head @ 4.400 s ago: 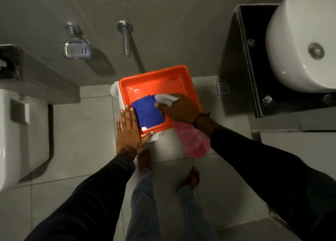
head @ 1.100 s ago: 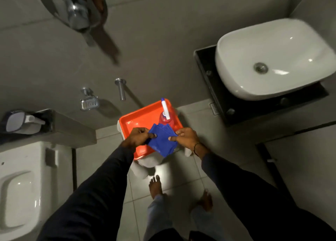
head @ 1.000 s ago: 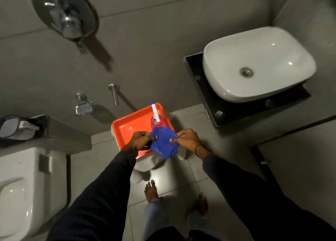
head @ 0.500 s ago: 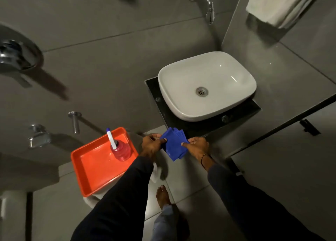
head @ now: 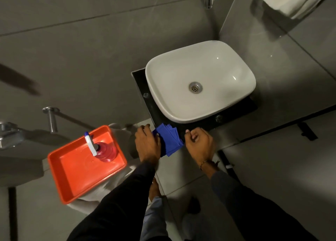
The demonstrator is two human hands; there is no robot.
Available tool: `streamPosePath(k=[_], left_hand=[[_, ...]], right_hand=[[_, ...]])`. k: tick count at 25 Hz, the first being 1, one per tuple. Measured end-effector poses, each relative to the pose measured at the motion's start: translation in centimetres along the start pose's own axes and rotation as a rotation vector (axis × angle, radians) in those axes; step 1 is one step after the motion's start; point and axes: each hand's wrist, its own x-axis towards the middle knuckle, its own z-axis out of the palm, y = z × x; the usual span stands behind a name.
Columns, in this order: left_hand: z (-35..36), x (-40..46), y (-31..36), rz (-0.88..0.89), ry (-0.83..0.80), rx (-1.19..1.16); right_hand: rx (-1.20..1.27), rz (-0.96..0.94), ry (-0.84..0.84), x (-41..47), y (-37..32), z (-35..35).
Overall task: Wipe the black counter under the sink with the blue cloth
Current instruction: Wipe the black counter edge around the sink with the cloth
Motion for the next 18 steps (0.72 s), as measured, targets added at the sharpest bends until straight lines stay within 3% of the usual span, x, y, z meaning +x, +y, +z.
streamPosePath(k=[2, 4, 7, 11, 18], left_hand=[[1.3, -2.7, 0.9, 0.129, 0.029, 0.010], [3.4, -4.6, 1.7, 0.137, -0.107, 0.057], [5.9, -5.5, 1.7, 0.155, -0.232, 0.221], [7.0, -5.9, 1.6, 0.144, -0.230, 0.281], [6.0, -7.0, 1.5, 0.194, -0.310, 0.296]], right_hand=[[0.022, -0.224, 0.094, 2.6, -1.6, -1.2], [-0.006, -0.335, 0.089, 6.0, -3.6, -1.5], [-0.138, -0.304, -0.025, 10.0, -4.9, -0.7], [-0.258, -0.337, -0.181, 12.0, -3.9, 1.2], [-0.276, -0.326, -0.235, 12.2, -3.4, 1.7]])
